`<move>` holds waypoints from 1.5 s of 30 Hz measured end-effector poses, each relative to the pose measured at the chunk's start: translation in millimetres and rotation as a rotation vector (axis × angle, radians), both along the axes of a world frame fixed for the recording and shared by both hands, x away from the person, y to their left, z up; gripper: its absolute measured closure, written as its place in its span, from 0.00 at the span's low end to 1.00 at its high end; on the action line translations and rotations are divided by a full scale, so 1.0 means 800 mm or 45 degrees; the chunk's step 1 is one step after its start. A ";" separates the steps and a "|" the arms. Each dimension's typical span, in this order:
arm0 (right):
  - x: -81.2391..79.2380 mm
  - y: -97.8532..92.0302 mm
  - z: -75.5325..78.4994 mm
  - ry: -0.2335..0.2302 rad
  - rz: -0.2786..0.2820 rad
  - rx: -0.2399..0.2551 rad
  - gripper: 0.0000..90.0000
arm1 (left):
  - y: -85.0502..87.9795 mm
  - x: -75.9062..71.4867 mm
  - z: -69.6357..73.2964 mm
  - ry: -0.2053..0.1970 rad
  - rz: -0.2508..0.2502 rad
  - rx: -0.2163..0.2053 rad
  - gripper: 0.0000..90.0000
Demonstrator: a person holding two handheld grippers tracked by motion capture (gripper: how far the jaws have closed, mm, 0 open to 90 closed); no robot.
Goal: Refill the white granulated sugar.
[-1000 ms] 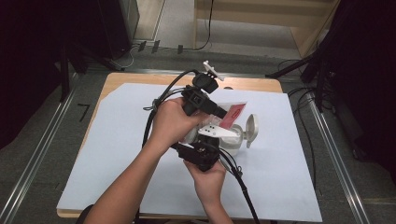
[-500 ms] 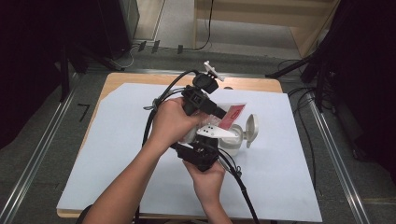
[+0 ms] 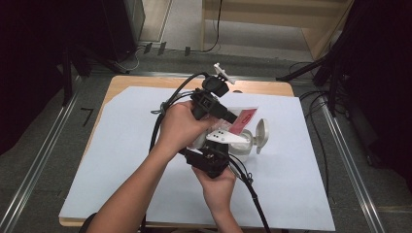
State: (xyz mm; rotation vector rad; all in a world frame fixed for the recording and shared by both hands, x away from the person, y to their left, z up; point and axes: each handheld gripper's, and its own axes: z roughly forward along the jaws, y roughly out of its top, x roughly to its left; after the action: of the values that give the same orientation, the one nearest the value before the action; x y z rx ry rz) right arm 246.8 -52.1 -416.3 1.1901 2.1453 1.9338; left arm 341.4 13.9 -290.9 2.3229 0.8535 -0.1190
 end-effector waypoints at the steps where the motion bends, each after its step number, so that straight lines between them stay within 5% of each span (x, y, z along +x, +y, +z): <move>1: 0.000 -0.001 0.000 0.002 0.000 0.007 0.71 | -0.001 0.000 0.001 0.001 -0.005 0.002 0.94; 45: 0.001 -0.026 0.001 0.036 -0.036 0.015 0.71 | -0.030 0.009 -0.002 0.046 -0.023 0.014 0.94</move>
State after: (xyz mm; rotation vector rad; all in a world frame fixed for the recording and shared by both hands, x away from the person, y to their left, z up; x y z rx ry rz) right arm 247.6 -72.5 -415.5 1.2505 2.1212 1.9323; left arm 348.5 -10.0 -292.6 2.3452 0.8535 -0.1649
